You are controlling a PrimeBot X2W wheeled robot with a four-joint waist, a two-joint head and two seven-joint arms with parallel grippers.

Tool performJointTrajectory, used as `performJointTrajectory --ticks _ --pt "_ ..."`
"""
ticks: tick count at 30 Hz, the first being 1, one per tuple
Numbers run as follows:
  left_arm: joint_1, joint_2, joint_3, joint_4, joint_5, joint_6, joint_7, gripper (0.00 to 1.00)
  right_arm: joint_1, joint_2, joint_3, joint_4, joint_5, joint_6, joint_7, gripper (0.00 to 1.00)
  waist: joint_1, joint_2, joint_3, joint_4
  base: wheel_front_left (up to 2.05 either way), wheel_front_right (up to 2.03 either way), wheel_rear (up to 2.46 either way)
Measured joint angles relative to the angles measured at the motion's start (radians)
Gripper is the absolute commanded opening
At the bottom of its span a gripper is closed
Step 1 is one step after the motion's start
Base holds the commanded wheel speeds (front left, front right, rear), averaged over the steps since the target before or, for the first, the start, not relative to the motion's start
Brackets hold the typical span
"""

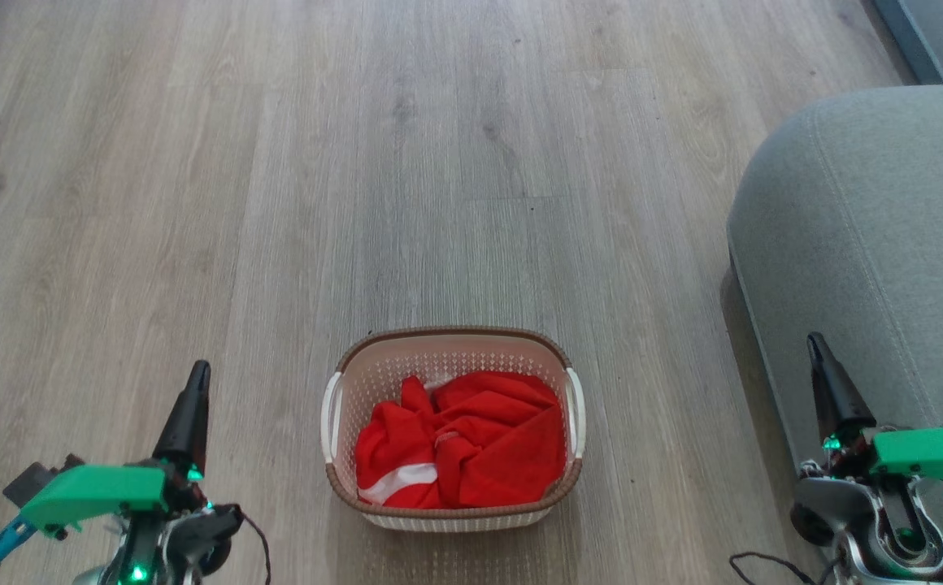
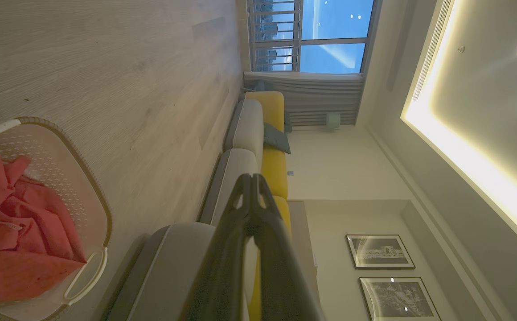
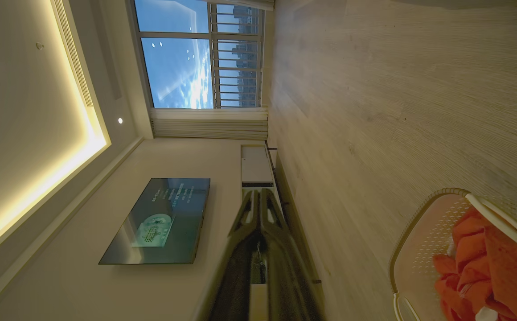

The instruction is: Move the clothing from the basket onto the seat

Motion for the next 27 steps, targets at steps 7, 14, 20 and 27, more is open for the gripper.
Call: performJointTrajectory --ticks 7,14,20,27 --pt "0.000 0.000 0.000 0.000 0.000 0.000 0.000 0.00 0.000 0.000 0.000 0.000 0.000 0.000 0.000 0.00 0.0000 0.0000 0.000 0.000 0.00 0.00 0.00" --pt "0.000 0.000 0.000 0.000 0.000 0.000 0.000 0.00 0.000 0.000 0.000 0.000 0.000 0.000 0.000 0.00 0.0000 0.0000 0.000 0.000 0.00 0.00 0.00" --pt "0.000 0.000 0.000 0.000 0.000 0.000 0.000 0.00 0.000 0.000 0.000 0.000 0.000 0.000 0.000 0.00 0.0000 0.0000 0.000 0.000 0.00 0.00 0.00" --pt "0.000 0.000 0.000 0.000 0.000 0.000 0.000 0.00 0.000 0.000 0.000 0.000 0.000 0.000 0.000 0.00 0.0000 0.0000 0.000 0.000 0.00 0.00 0.00"
